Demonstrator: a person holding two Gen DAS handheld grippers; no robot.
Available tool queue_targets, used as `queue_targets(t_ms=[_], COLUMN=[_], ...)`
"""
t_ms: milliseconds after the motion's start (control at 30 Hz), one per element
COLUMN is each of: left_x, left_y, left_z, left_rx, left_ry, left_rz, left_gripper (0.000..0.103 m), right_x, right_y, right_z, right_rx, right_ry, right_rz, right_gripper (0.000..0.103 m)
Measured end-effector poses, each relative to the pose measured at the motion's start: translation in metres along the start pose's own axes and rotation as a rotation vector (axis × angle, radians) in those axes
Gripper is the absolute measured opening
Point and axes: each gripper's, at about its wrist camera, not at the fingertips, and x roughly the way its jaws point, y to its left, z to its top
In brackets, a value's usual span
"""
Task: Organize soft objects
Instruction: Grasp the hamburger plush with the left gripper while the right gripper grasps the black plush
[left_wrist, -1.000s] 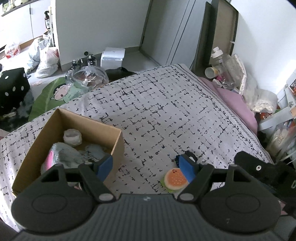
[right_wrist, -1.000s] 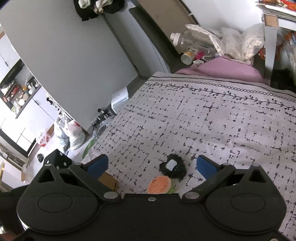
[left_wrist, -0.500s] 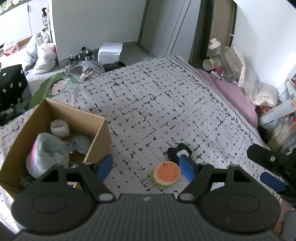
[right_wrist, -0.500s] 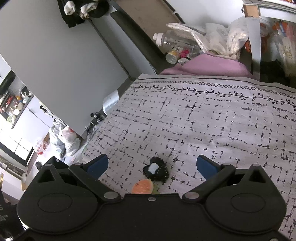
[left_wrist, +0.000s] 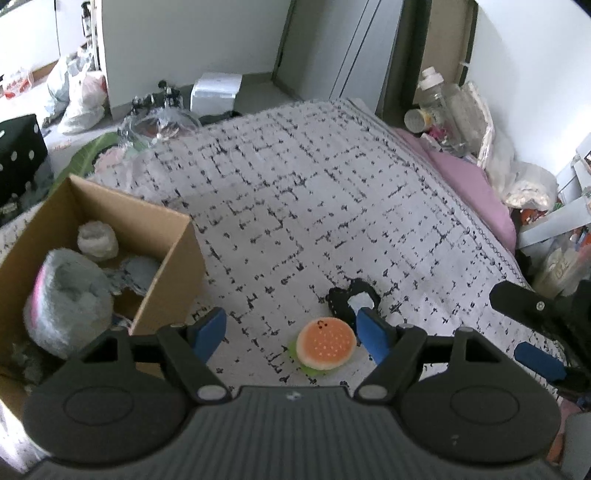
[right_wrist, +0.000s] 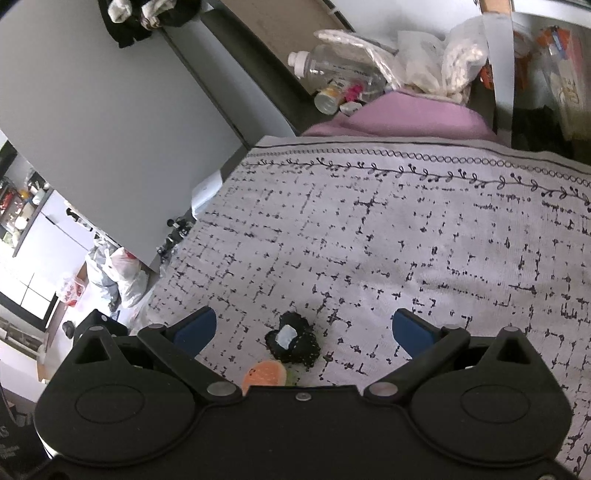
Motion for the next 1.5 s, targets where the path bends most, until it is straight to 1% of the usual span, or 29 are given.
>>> queue_targets(t_ms=[33, 167, 267, 500, 667, 700, 767, 800, 833, 867, 900, 933, 1000, 1100, 1333, 1400, 1500], left_x=[0.004, 0.019, 0.030, 0.057, 0.078, 0.082, 0.088, 0.092, 0.094, 0.095, 0.094, 0.090, 0.085, 0.081, 0.081, 0.085, 0.094], left_y=[0.000, -0.002, -0.003, -0.009, -0.006, -0.005, -0.005, -0.004, -0.002, 0.001, 0.002, 0.002, 0.001, 0.003, 0.010, 0.012, 0.020], left_z=[-0.001, -0.005, -0.006, -0.010, -0.011, -0.010, -0.010, -0.009, -0.009, -0.008, -0.007, -0.006, -0.003, 0.006, 0.027, 0.032, 0.039], left_rx=[-0.005, -0.009, -0.036, -0.071, -0.090, -0.093, -0.086, -0.089, -0.105, -0.121, -0.128, -0.122, -0.116, -0.131, -0.158, -0.152, -0.178], left_ry=[0.009, 0.035, 0.065, 0.130, 0.177, 0.189, 0.206, 0.217, 0.231, 0.241, 0.239, 0.227, 0.197, 0.174, 0.110, 0.111, 0.123], left_rz=[-0.009, -0.024, -0.044, -0.083, -0.074, -0.078, -0.073, -0.073, -0.085, -0.087, -0.083, -0.076, -0.062, -0.042, 0.006, 0.033, 0.044], left_gripper=[0.074, 0.074, 0.074, 0.074, 0.074, 0.072, 0.063, 0.052, 0.044, 0.041, 0.036, 0.036, 0.035, 0.035, 0.035, 0.035, 0.035], right_x=[0.002, 0.006, 0.008, 0.029, 0.046, 0.050, 0.057, 0.060, 0.064, 0.067, 0.071, 0.074, 0.082, 0.092, 0.118, 0.126, 0.133], right_y=[-0.001, -0.004, -0.004, -0.001, -0.004, -0.005, -0.008, -0.009, -0.010, -0.010, -0.010, -0.010, -0.010, -0.008, 0.002, 0.005, 0.011], right_z=[0.000, 0.000, 0.001, -0.002, -0.005, -0.005, -0.007, -0.007, -0.007, -0.008, -0.008, -0.009, -0.009, -0.010, -0.015, -0.017, -0.020], right_rx=[0.004, 0.013, 0.015, 0.020, 0.063, 0.072, 0.094, 0.106, 0.114, 0.122, 0.128, 0.134, 0.144, 0.146, 0.108, 0.091, 0.052], right_ry=[0.002, 0.003, 0.001, 0.058, 0.093, 0.100, 0.116, 0.124, 0.129, 0.134, 0.139, 0.144, 0.156, 0.169, 0.208, 0.222, 0.219], right_rz=[-0.002, -0.008, -0.002, 0.013, 0.035, 0.036, 0.040, 0.041, 0.042, 0.043, 0.041, 0.038, 0.031, 0.019, -0.013, -0.028, -0.036], right_gripper=[0.103, 0.102, 0.101, 0.090, 0.087, 0.086, 0.086, 0.086, 0.086, 0.086, 0.086, 0.086, 0.086, 0.086, 0.083, 0.083, 0.084])
